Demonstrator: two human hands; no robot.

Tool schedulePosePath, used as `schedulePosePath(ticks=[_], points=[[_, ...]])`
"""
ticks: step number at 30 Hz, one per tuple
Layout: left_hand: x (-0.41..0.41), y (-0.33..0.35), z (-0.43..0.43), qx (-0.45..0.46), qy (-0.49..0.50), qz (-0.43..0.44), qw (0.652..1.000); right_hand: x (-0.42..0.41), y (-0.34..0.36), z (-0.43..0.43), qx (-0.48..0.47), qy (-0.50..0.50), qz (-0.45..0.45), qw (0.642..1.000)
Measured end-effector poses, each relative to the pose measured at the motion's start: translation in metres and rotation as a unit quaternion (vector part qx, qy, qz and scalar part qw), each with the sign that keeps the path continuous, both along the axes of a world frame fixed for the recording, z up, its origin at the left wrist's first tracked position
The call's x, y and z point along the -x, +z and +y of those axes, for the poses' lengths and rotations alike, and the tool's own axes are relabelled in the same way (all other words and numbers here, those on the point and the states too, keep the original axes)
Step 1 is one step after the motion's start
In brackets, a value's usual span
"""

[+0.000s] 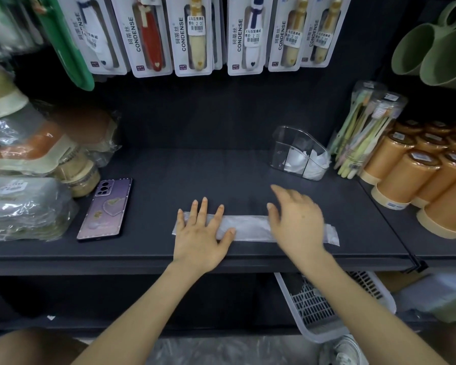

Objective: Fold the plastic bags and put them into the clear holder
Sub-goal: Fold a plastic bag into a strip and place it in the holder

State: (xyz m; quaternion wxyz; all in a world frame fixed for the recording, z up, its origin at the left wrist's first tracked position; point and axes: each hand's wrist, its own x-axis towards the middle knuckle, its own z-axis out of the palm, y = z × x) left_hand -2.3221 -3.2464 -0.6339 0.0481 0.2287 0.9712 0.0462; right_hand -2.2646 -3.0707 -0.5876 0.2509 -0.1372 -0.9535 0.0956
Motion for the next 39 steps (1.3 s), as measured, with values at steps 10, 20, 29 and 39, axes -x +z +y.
schedulePosePath(ticks=[10, 20, 29, 39], points=[[0.0, 0.004, 0.0, 0.018, 0.003, -0.014, 1.0, -0.018, -0.04, 0.012, -0.044, 0.098, -0.284, 0.953], [0.001, 0.002, 0.0, 0.019, 0.002, -0.005, 1.0, -0.026, -0.02, 0.008, -0.04, 0.077, -0.22, 0.972], [0.002, 0.003, 0.001, 0.023, 0.002, -0.012, 1.0, -0.047, -0.04, 0.048, -0.042, 0.074, -0.267, 0.96], [0.016, 0.012, -0.007, -0.008, -0.011, 0.03, 0.999, -0.056, -0.014, 0.082, 0.054, -0.023, -0.184, 0.981]])
